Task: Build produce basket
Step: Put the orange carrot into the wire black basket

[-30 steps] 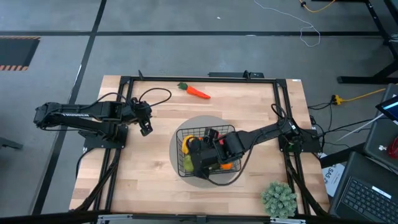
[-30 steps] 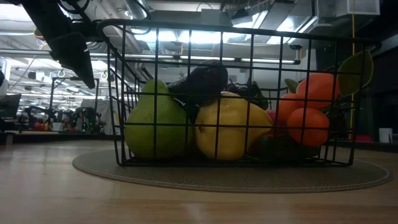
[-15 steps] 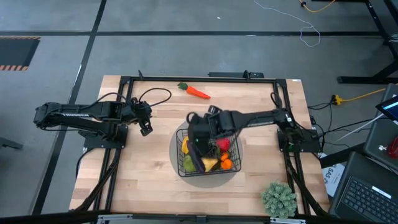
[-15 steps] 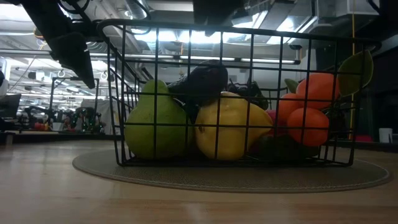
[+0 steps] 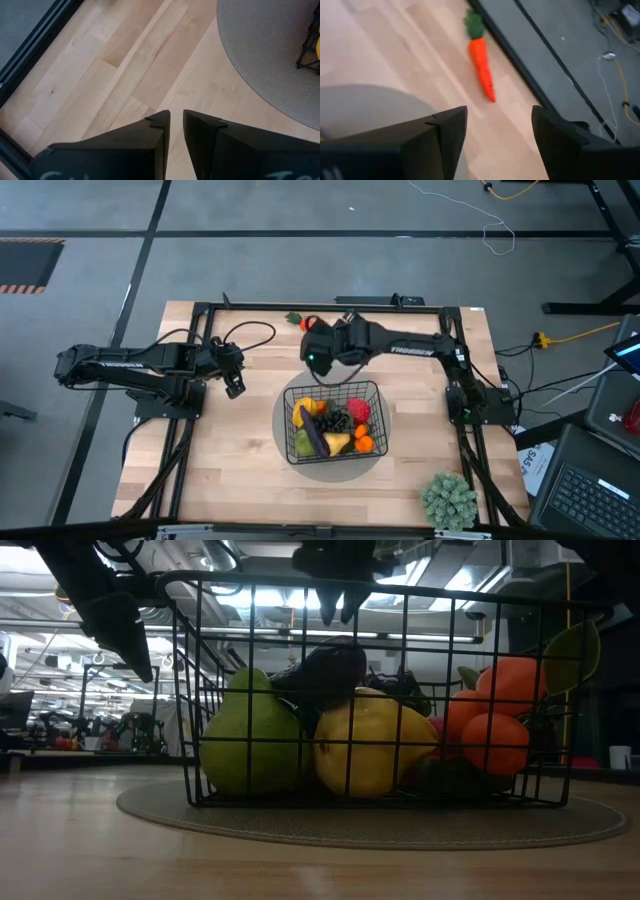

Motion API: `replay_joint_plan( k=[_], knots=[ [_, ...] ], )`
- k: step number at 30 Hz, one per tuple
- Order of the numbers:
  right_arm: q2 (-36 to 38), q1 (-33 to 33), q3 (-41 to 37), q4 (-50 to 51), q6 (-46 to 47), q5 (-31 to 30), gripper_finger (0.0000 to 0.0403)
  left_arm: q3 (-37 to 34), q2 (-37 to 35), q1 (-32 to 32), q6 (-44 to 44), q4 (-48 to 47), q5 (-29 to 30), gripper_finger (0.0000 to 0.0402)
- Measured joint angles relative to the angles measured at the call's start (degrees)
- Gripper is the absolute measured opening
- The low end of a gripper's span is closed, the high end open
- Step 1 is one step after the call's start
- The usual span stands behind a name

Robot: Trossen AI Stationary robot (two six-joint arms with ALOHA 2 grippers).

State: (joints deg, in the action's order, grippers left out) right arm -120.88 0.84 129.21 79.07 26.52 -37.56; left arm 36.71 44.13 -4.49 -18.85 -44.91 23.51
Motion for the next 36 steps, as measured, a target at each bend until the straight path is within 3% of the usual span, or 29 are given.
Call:
replay_joint_plan(
  k=[10,22,31,36],
  knots=[
    [0.0,5.8,0.0,-2.4,1.5,-0.2,0.0208,0.0,0.0,0.0,0.0,0.0,0.0,0.0041],
    [-2.7,18.0,0.1,-11.6,-7.2,24.1,0.0208,0.0,0.0,0.0,0.0,0.0,-0.1,0.0041],
    [-12.2,21.4,0.0,-11.5,-5.9,26.7,0.0208,0.0,0.0,0.0,0.0,-0.1,-0.5,0.0041],
    [-17.7,21.4,0.0,-11.7,-5.7,24.4,0.0208,0.0,0.0,0.0,0.0,0.0,-0.5,0.0041]
  ],
)
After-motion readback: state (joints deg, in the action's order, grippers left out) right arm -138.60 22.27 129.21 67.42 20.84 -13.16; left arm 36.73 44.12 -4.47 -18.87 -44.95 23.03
